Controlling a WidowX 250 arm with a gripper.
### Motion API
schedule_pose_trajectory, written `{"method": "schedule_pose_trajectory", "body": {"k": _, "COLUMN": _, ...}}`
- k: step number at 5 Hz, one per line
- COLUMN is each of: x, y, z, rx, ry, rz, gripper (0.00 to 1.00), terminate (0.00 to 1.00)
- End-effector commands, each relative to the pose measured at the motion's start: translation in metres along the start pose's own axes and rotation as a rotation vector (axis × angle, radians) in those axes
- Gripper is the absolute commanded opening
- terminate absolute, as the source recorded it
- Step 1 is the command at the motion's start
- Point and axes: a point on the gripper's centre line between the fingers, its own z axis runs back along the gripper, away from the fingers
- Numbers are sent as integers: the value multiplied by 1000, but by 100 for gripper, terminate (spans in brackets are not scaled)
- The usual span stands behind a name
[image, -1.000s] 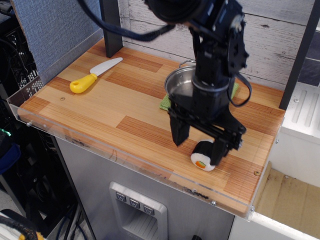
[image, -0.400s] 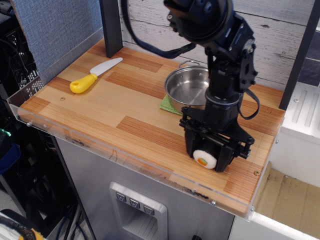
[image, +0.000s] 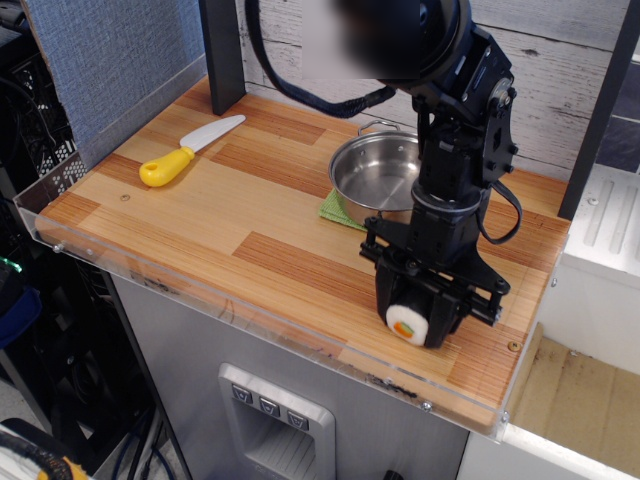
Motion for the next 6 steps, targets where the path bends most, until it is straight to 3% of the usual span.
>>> {"method": "schedule_pose_trajectory", "body": {"k": 1, "x": -6, "y": 57, "z": 101, "rx": -54, "ry": -167, "rz": 71, "gripper": 0, "terminate": 0}}
{"method": "schedule_pose_trajectory", "body": {"k": 3, "x": 14, "y": 159, "z": 98, "rx": -21, "ry": -136, "rz": 193, "gripper": 0, "terminate": 0}}
{"method": "schedule_pose_trajectory", "body": {"k": 4, "x": 28, "y": 187, "z": 88, "rx": 17, "ry": -106, "rz": 198, "gripper": 0, "terminate": 0}}
{"method": "schedule_pose_trajectory", "body": {"k": 6, "x": 54, "y": 197, "z": 71, "rx": 111, "ry": -59, "rz": 135, "gripper": 0, "terminate": 0}}
